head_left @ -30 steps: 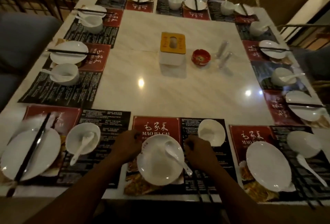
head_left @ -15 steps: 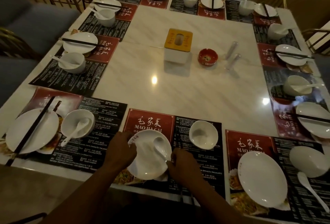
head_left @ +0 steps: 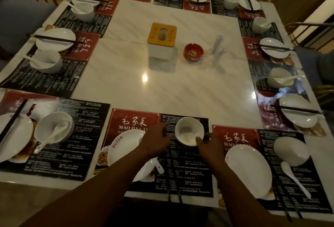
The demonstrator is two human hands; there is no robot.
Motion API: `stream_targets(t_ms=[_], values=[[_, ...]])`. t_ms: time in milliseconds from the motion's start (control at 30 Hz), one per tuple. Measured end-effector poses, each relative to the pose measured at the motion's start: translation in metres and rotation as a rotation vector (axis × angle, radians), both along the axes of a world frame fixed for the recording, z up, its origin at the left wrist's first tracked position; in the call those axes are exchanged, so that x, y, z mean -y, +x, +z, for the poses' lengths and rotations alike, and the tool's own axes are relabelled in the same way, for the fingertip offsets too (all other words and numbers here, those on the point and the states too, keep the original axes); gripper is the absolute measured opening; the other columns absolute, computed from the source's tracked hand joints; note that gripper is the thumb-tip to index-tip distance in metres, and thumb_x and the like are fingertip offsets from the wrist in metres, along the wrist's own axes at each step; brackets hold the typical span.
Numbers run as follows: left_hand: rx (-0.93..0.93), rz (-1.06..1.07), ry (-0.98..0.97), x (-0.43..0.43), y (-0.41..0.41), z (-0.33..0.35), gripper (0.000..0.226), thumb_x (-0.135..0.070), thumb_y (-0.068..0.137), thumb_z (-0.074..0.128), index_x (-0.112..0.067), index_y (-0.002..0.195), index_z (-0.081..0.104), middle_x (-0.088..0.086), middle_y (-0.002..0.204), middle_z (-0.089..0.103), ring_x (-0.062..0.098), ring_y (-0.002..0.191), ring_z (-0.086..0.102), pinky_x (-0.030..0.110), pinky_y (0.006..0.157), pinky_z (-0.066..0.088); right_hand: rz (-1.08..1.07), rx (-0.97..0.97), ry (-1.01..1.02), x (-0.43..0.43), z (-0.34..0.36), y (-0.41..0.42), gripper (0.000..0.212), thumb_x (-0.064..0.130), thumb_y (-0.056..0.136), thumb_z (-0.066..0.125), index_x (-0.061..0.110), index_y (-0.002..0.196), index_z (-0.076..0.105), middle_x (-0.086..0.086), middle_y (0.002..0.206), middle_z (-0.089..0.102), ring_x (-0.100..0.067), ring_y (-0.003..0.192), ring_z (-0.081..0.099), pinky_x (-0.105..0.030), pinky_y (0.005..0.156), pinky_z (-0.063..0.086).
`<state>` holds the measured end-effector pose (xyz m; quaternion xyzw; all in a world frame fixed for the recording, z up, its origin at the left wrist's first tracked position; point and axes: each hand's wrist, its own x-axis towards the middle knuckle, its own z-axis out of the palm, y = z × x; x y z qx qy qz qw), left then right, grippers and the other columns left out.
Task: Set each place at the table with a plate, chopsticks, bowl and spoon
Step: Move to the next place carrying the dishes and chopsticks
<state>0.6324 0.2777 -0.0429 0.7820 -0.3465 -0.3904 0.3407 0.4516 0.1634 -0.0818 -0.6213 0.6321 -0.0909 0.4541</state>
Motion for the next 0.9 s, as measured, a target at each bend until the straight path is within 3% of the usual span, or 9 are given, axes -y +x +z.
stream_targets(t_ms=[167, 267, 333, 433, 567, 667, 733, 800, 900], values=[[-0.077, -0.06, 0.011, 0.015, -0.015, -0.003, 0.045, -0.019, 0.092, 0.063, -0.027, 0.136, 0.056, -0.003, 0.133, 0.063, 0.015, 0.115, 0.061, 0.042, 0.101, 0.051, 0.063, 0.004, -0.068, 0.007, -0.002, 0.004, 0.032, 0.025, 0.095, 0.06, 0.018, 0.126, 0.061, -0.002, 0.11, 0.068, -0.018, 0.096, 0.063, -0.034, 0.077, 0.052], [-0.056, -0.028, 0.008, 0.007, -0.012, -0.002, 0.052, -0.02, 0.092, 0.065, -0.025, 0.142, 0.05, -0.005, 0.131, 0.061, 0.013, 0.113, 0.06, 0.039, 0.097, 0.053, 0.099, -0.019, -0.093, 0.02, -0.001, 0.005, 0.032, 0.024, 0.096, 0.058, 0.019, 0.127, 0.062, -0.004, 0.113, 0.068, -0.02, 0.097, 0.063, -0.04, 0.083, 0.055], [-0.008, 0.028, -0.008, -0.004, -0.002, -0.002, 0.049, -0.018, 0.093, 0.064, -0.024, 0.139, 0.052, -0.006, 0.126, 0.062, 0.011, 0.109, 0.061, 0.033, 0.09, 0.056, 0.109, -0.028, -0.088, 0.031, 0.0, 0.004, 0.033, 0.026, 0.097, 0.056, 0.02, 0.129, 0.06, -0.006, 0.115, 0.067, -0.023, 0.099, 0.063, -0.046, 0.088, 0.055], [0.075, 0.134, -0.026, -0.027, 0.02, -0.005, 0.037, -0.014, 0.094, 0.063, -0.026, 0.129, 0.058, -0.009, 0.115, 0.064, 0.004, 0.102, 0.06, 0.015, 0.078, 0.047, 0.134, -0.025, -0.094, 0.044, 0.001, 0.004, 0.035, 0.023, 0.099, 0.053, 0.015, 0.133, 0.058, -0.012, 0.117, 0.066, -0.027, 0.1, 0.063, -0.04, 0.085, 0.054], [0.14, 0.272, 0.023, -0.059, 0.049, -0.013, 0.039, -0.012, 0.094, 0.065, -0.021, 0.131, 0.057, -0.006, 0.117, 0.064, 0.007, 0.101, 0.061, 0.012, 0.072, 0.043, 0.197, -0.103, -0.144, 0.044, 0.005, 0.007, 0.035, 0.025, 0.098, 0.055, 0.013, 0.131, 0.058, -0.014, 0.115, 0.067, -0.026, 0.095, 0.062, -0.036, 0.08, 0.052], [0.203, 0.343, 0.047, -0.078, 0.063, -0.018, 0.041, -0.012, 0.092, 0.066, -0.02, 0.131, 0.058, -0.006, 0.117, 0.064, 0.005, 0.095, 0.061, 0.014, 0.073, 0.044, 0.232, -0.207, -0.456, 0.029, 0.015, 0.013, 0.03, 0.03, 0.096, 0.056, 0.015, 0.122, 0.056, -0.011, 0.113, 0.06, -0.027, 0.097, 0.057, -0.041, 0.08, 0.053], [0.261, 0.383, 0.07, -0.089, 0.069, -0.022, 0.04, -0.013, 0.09, 0.068, -0.019, 0.129, 0.06, -0.005, 0.115, 0.065, 0.004, 0.092, 0.06, 0.015, 0.072, 0.043, 0.278, -0.112, -0.635, 0.005, 0.027, 0.026, 0.018, 0.026, 0.095, 0.056, 0.017, 0.11, 0.057, -0.004, 0.106, 0.057, -0.019, 0.093, 0.054, -0.028, 0.073, 0.049], [0.295, 0.397, 0.086, -0.1, 0.07, -0.025, 0.039, -0.013, 0.089, 0.068, -0.018, 0.127, 0.062, -0.003, 0.114, 0.065, 0.009, 0.095, 0.061, 0.018, 0.076, 0.047, 0.46, -0.01, -0.556, -0.029, 0.037, 0.045, 0.003, 0.024, 0.096, 0.056, 0.022, 0.098, 0.058, 0.005, 0.095, 0.06, -0.008, 0.081, 0.056, -0.017, 0.065, 0.045], [0.316, 0.39, 0.082, -0.111, 0.069, -0.03, 0.036, -0.011, 0.087, 0.069, -0.018, 0.122, 0.064, -0.001, 0.112, 0.065, 0.013, 0.097, 0.063, 0.03, 0.083, 0.055, 0.782, -0.113, -0.287, -0.08, 0.027, 0.065, 0.011, 0.033, 0.094, 0.058, 0.026, 0.102, 0.058, 0.009, 0.093, 0.063, -0.01, 0.081, 0.059, -0.027, 0.068, 0.051]])
